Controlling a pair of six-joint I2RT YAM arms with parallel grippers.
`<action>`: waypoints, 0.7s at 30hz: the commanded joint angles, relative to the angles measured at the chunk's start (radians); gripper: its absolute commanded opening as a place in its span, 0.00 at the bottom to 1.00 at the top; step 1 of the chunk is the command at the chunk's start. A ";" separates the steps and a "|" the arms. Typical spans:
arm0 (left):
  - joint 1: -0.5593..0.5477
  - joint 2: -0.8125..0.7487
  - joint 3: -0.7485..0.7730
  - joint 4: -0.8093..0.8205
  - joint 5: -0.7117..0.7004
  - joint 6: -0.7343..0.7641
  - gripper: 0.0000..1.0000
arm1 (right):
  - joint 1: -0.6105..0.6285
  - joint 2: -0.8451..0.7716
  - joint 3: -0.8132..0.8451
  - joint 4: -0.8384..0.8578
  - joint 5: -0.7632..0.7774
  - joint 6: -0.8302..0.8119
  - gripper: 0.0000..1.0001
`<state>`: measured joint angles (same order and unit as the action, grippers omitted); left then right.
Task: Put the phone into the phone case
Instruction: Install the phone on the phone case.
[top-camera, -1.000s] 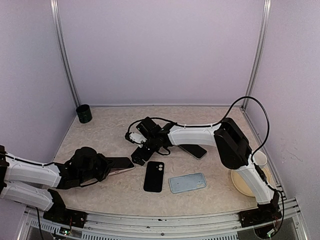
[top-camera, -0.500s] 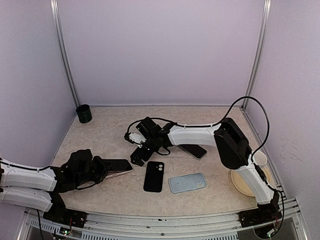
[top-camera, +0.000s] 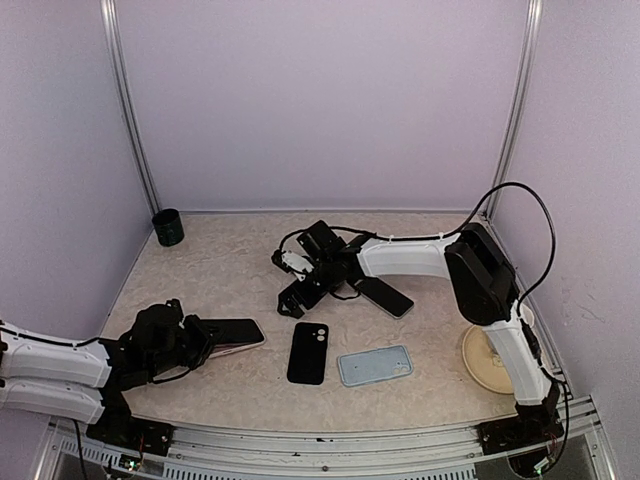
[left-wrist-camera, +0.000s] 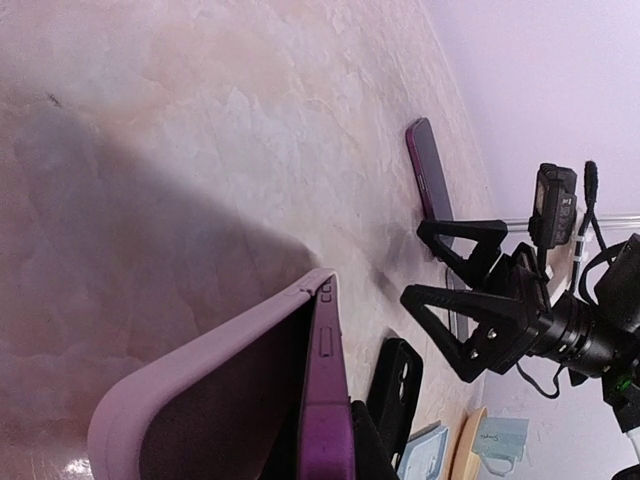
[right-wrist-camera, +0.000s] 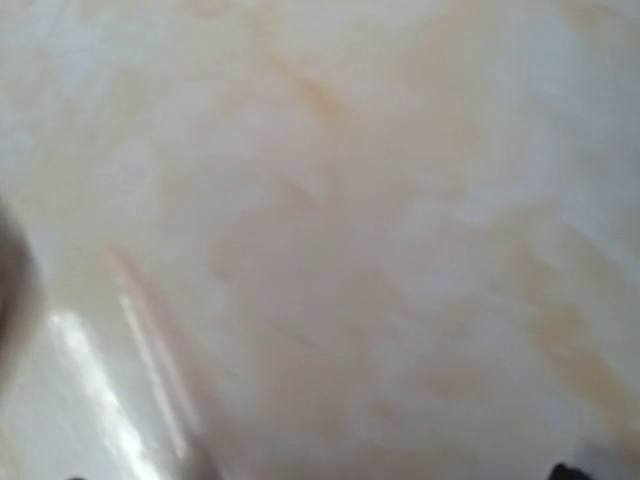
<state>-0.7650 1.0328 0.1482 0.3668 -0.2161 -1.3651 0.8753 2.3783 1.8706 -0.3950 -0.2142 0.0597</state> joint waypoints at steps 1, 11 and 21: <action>-0.007 -0.005 -0.008 0.054 0.020 0.075 0.00 | -0.032 -0.103 -0.061 0.071 -0.109 0.052 0.99; 0.002 0.021 0.046 0.166 0.069 0.177 0.00 | -0.086 -0.226 -0.216 0.205 -0.340 0.164 0.98; 0.034 0.001 0.070 0.265 0.105 0.227 0.00 | -0.107 -0.274 -0.281 0.265 -0.426 0.223 0.97</action>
<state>-0.7517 1.0576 0.1749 0.4961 -0.1329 -1.1763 0.7773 2.1517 1.6123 -0.1787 -0.5850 0.2493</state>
